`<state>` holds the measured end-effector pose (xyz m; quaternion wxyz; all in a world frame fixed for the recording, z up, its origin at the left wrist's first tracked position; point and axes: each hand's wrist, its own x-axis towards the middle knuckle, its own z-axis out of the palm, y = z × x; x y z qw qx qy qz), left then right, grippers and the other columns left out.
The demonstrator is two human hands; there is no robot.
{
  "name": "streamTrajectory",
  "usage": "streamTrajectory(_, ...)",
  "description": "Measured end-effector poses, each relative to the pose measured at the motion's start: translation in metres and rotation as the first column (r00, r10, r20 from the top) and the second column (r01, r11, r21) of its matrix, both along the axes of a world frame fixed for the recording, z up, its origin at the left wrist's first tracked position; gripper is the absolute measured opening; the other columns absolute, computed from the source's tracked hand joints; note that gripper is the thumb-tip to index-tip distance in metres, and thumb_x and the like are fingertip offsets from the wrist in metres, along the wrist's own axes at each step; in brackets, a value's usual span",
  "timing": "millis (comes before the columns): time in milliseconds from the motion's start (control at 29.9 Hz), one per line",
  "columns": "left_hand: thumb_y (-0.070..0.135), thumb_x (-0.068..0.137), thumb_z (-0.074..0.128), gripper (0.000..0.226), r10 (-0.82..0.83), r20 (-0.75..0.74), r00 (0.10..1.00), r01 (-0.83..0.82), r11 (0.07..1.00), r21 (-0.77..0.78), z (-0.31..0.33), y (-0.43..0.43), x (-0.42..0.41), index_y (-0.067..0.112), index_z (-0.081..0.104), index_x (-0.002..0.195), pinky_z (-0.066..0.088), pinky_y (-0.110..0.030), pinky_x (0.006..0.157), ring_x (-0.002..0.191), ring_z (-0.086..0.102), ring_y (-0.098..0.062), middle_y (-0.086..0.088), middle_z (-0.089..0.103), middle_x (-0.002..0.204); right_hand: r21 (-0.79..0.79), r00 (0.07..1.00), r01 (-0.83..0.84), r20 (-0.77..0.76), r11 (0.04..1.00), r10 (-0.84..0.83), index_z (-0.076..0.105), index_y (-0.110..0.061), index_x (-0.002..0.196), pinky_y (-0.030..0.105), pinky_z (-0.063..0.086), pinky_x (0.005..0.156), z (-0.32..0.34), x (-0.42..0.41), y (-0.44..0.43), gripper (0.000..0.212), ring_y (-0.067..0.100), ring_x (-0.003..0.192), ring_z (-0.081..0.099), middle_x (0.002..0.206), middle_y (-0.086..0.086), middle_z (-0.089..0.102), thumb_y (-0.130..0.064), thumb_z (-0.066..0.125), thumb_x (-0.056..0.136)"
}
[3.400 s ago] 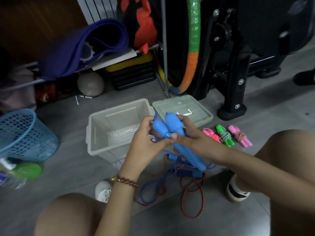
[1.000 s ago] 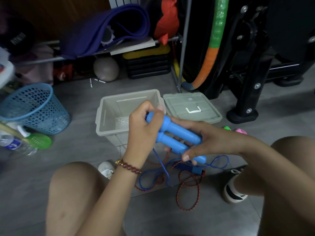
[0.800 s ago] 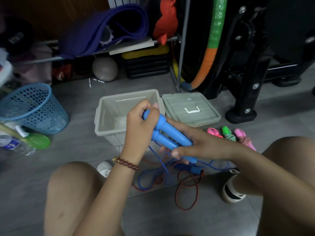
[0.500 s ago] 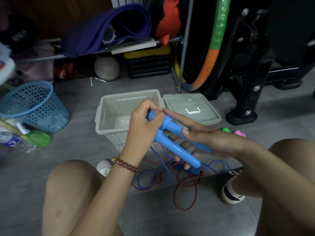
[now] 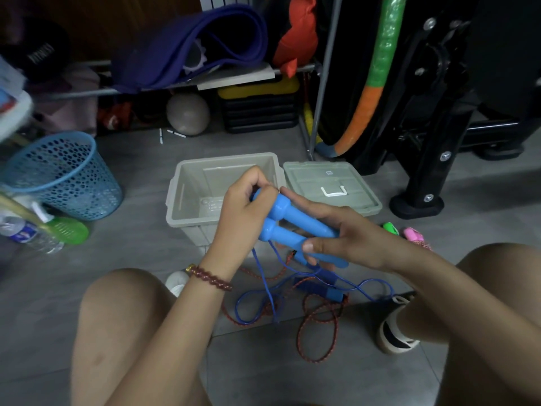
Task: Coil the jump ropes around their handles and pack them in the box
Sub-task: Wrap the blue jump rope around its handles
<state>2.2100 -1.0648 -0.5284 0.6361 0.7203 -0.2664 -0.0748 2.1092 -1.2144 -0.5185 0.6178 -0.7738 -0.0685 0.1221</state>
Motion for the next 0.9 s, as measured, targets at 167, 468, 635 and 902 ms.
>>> streamTrajectory(167,0.004,0.088,0.047,0.017,-0.009,-0.088,0.996,0.007,1.0,-0.026,0.006,0.002,-0.003,0.001,0.043,0.072,0.034,-0.013,0.041,0.049,0.039,-0.001,-0.009,0.042,0.066,0.049,0.999,0.026,-0.023,0.998,-0.025,0.021,-0.035,0.148,0.039,0.042,0.056,-0.004,0.001,0.003,0.073,0.021,0.068,0.051,0.093,-0.008,0.068,0.004,0.05,0.093)
streamTrajectory(468,0.041,0.089,0.028,0.042,-0.18,-0.254,0.95,0.119,0.964,-0.239,0.004,0.006,0.01,0.02,0.058,0.11,0.047,-0.022,0.08,0.1,0.058,-0.009,0.004,0.065,0.11,0.439,0.996,0.084,-0.055,0.895,-0.066,0.025,-0.037,0.147,0.021,0.038,0.051,-0.006,0.002,-0.008,0.07,0.015,0.065,0.047,0.113,0.019,0.063,-0.004,0.049,0.091)
streamTrajectory(635,0.043,0.098,0.019,0.053,-0.097,-0.501,0.86,-0.057,0.957,-0.284,-0.014,-0.017,-0.006,0.012,0.054,0.122,0.047,-0.032,0.092,0.113,0.058,-0.019,-0.005,0.064,0.119,0.598,0.983,0.178,-0.073,0.782,-0.168,0.033,-0.035,0.144,0.019,0.037,0.047,-0.012,0.007,-0.001,0.066,0.015,0.064,0.049,0.112,-0.002,0.059,-0.005,0.051,0.088)
streamTrajectory(902,0.044,0.092,0.028,0.04,-0.141,-0.207,0.968,0.213,0.898,0.385,-0.04,-0.042,-0.039,0.016,0.051,0.076,0.04,-0.036,0.063,0.066,0.057,-0.028,-0.014,0.061,0.078,0.28,0.847,0.483,0.089,0.83,-0.523,0.028,-0.03,0.145,0.019,0.039,0.048,-0.008,0.014,-0.006,0.069,0.017,0.065,0.051,0.096,-0.015,0.061,0.005,0.052,0.091)
